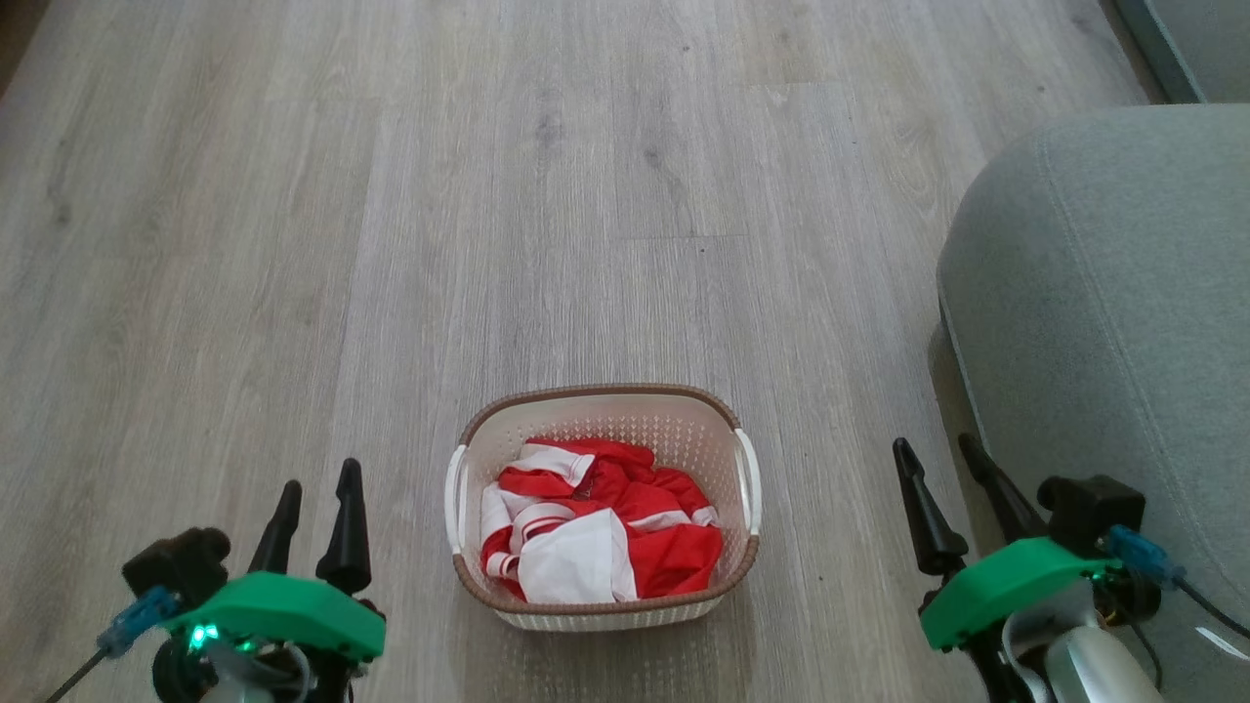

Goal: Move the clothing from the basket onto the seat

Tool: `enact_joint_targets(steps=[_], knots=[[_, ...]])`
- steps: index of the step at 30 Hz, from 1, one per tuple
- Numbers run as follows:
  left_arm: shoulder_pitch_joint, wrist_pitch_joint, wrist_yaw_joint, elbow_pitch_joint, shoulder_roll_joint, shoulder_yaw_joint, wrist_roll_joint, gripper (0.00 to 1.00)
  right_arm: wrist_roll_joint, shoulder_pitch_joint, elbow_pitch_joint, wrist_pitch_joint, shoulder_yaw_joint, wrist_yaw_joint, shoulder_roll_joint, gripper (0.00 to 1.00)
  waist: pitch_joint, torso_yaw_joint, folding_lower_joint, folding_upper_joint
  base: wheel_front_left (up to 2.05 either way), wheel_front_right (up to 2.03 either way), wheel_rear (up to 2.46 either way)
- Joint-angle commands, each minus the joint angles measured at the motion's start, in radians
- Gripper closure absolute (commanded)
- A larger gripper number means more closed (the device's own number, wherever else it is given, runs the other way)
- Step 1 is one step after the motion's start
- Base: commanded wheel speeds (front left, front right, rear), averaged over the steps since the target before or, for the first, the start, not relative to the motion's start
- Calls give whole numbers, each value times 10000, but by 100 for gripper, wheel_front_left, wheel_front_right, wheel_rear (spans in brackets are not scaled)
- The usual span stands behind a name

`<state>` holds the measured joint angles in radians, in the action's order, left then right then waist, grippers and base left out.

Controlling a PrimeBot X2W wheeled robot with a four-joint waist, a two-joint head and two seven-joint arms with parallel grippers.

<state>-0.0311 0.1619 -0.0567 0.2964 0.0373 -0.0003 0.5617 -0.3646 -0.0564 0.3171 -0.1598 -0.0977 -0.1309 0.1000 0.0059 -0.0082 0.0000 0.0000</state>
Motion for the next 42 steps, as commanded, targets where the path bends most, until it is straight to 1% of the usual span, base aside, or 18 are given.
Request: enact_joint_targets(steps=[1,30,42], knots=[[-533,151,92,-294,108,184,-241,0,260,-539,-347,-165,-201,1,168,0,3,2,0,0,0,0,0],[-630,998,224,-279,129,150,-3505,0,3414,-590,-480,-1019,-317,2,5,0,-17,-75,0,0,0,0,0],[-647,998,226,-246,129,85,-3452,0,3326,-594,-479,-1020,-285,2,-3,0,49,-36,0,0,0,0,0]])
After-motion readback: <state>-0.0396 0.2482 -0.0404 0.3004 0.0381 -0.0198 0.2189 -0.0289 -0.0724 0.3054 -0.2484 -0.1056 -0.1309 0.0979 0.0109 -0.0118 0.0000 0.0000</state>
